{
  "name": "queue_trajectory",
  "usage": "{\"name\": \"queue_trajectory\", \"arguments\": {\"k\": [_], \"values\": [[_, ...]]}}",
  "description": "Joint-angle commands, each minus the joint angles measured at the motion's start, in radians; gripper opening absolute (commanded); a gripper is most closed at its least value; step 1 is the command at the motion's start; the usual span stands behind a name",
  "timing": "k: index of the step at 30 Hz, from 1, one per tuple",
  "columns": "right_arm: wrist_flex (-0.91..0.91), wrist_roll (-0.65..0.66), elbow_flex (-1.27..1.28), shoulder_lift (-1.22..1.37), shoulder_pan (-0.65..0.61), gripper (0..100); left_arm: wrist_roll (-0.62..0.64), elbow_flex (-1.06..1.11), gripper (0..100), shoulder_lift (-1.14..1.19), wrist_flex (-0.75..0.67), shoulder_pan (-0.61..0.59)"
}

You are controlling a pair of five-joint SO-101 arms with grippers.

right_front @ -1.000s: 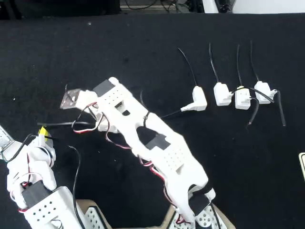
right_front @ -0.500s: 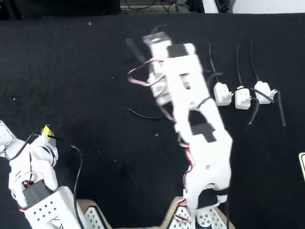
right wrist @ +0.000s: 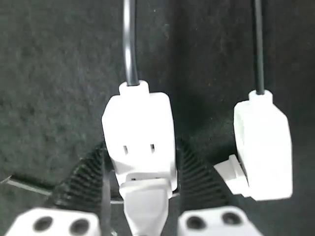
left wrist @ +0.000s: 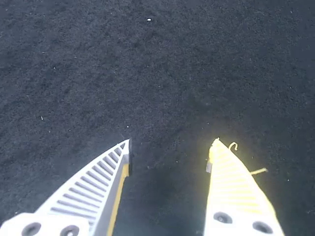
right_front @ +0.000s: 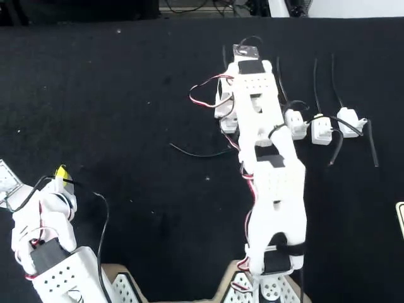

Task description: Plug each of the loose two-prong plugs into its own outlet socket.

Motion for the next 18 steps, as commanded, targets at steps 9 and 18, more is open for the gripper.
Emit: {"name": "queue_trajectory", "arguments": {"k": [9, 18], "values": [[0.183, -0.005, -0.367, 0.213, 0.078, 1.5, 0.012, -0.045, 26, -0.009, -0.011, 0.002], [0.206, 0.12, -0.367, 0.213, 0.029, 19.4, 0.012, -0.044, 26, -0.009, -0.015, 0.002]]}}
